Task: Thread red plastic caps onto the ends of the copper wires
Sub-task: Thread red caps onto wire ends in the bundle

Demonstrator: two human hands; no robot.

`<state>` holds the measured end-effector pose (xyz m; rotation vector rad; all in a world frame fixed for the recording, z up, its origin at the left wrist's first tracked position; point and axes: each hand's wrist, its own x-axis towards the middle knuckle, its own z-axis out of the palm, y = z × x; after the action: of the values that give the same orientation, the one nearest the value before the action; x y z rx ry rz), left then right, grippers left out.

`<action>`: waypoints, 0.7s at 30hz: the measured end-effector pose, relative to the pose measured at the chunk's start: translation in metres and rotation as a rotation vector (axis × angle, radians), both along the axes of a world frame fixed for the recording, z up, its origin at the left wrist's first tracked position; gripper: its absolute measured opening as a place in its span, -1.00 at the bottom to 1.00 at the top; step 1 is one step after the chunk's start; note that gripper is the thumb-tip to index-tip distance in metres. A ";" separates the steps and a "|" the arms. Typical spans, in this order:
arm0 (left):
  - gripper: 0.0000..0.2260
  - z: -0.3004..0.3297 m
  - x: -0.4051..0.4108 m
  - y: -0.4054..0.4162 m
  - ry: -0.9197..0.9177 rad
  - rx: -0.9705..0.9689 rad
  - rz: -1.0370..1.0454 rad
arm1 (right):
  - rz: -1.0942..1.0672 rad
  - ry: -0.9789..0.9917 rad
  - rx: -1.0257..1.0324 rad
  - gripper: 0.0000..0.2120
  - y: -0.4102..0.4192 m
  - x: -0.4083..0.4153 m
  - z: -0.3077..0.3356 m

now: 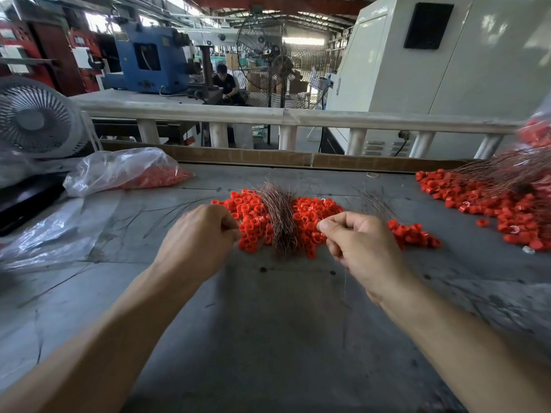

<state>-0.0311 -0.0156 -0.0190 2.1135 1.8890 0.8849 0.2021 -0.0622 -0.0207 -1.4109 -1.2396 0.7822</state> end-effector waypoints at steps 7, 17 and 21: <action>-0.93 -0.009 0.003 0.005 0.019 -0.016 -0.015 | 0.025 -0.068 0.003 -0.84 -0.001 -0.003 -0.004; -0.93 -0.012 0.010 0.007 0.000 0.057 -0.004 | 0.051 -0.166 0.002 -0.85 -0.001 -0.005 -0.009; -0.90 -0.007 0.011 0.005 -0.008 0.069 -0.006 | 0.057 -0.141 0.011 -0.84 -0.001 -0.005 -0.008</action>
<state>-0.0204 -0.0107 -0.0265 2.1508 1.8729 0.9692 0.1968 -0.0635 -0.0286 -1.4476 -1.3956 0.7232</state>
